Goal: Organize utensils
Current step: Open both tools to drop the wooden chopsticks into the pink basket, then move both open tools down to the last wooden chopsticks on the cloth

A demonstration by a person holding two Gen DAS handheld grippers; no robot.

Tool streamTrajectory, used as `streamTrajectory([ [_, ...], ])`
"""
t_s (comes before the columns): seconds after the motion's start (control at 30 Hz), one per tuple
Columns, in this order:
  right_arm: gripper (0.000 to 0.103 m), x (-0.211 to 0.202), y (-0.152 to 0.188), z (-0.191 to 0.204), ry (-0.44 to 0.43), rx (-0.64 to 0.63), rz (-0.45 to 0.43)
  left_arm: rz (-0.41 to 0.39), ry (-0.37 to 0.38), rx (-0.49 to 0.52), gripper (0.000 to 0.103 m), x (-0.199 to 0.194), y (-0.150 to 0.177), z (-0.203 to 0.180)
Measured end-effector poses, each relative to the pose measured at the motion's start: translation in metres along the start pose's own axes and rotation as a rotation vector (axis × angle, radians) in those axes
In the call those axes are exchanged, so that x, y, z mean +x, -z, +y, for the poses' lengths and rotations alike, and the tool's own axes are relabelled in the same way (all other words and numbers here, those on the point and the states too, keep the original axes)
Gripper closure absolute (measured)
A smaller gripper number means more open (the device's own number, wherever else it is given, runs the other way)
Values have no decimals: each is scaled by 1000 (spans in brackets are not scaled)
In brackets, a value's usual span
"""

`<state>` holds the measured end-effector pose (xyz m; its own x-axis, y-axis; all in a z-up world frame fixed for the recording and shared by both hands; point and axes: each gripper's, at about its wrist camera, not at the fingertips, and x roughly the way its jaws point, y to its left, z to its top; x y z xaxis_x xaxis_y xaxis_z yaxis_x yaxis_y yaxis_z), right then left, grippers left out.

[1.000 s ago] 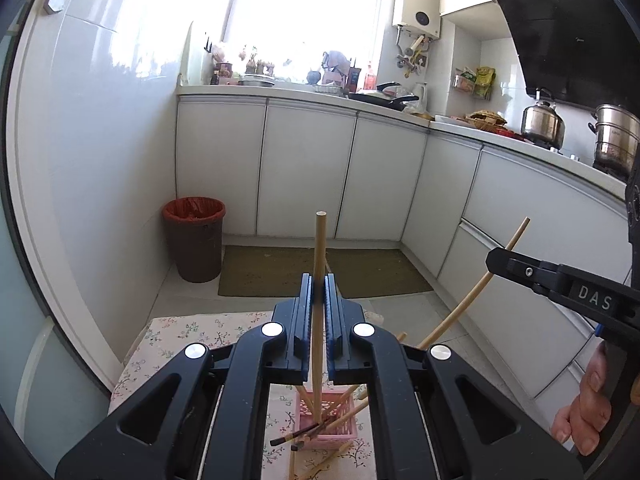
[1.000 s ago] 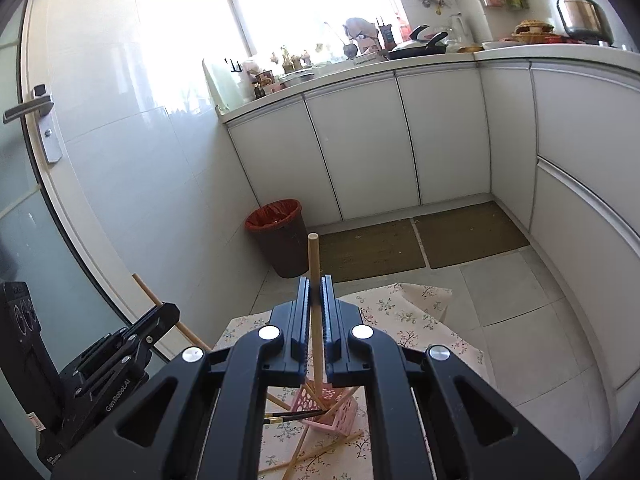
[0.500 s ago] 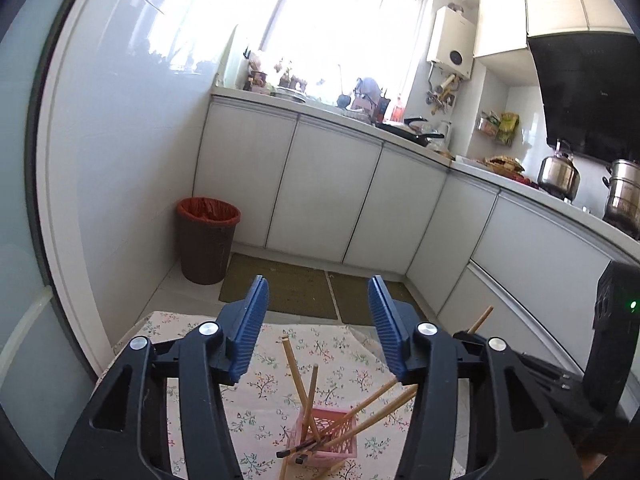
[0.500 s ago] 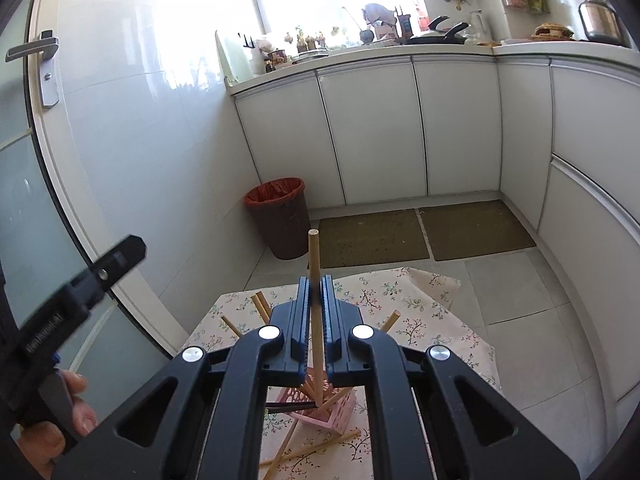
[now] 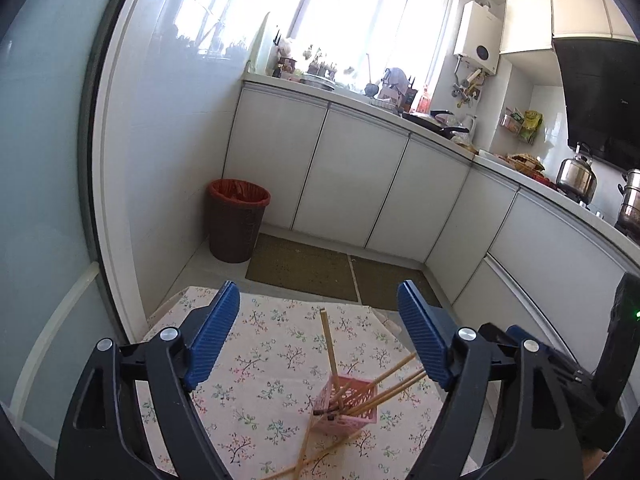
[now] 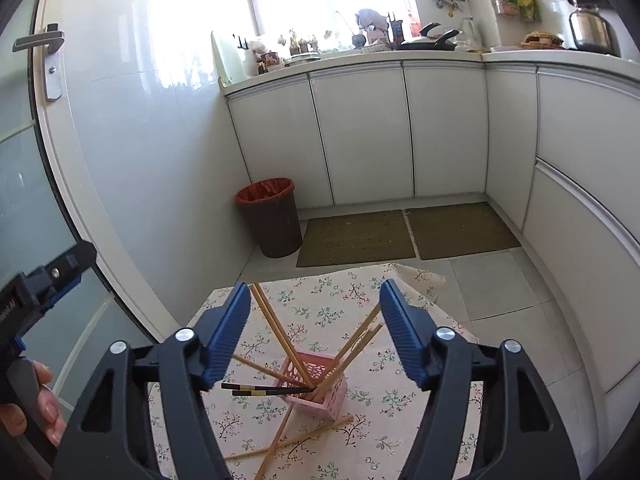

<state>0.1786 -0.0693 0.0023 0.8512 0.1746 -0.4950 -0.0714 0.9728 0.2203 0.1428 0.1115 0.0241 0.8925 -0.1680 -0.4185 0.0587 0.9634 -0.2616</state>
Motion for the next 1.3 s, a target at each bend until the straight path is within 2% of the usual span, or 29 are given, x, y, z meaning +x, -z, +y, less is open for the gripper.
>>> streamTrajectory([
  [0.07, 34, -8, 3, 4, 13, -7, -4, 11, -24, 10, 24, -3, 6, 0],
  [0.3, 18, -28, 16, 10, 73, -11, 2, 13, -19, 15, 11, -28, 14, -1],
  [0.5, 8, -41, 29, 3, 110, 26, 6, 14, -55, 51, 8, -43, 27, -5],
  [0.63, 7, -44, 39, -3, 124, 41, 34, 12, -105, 92, 7, -49, 36, -11],
  [0.97, 7, -59, 60, -20, 157, 81, 60, 23, -126, 195, 7, -57, 54, -34],
  [1.3, 7, -60, 87, -43, 183, 127, 131, 115, -148, 265, 7, -37, 76, -47],
])
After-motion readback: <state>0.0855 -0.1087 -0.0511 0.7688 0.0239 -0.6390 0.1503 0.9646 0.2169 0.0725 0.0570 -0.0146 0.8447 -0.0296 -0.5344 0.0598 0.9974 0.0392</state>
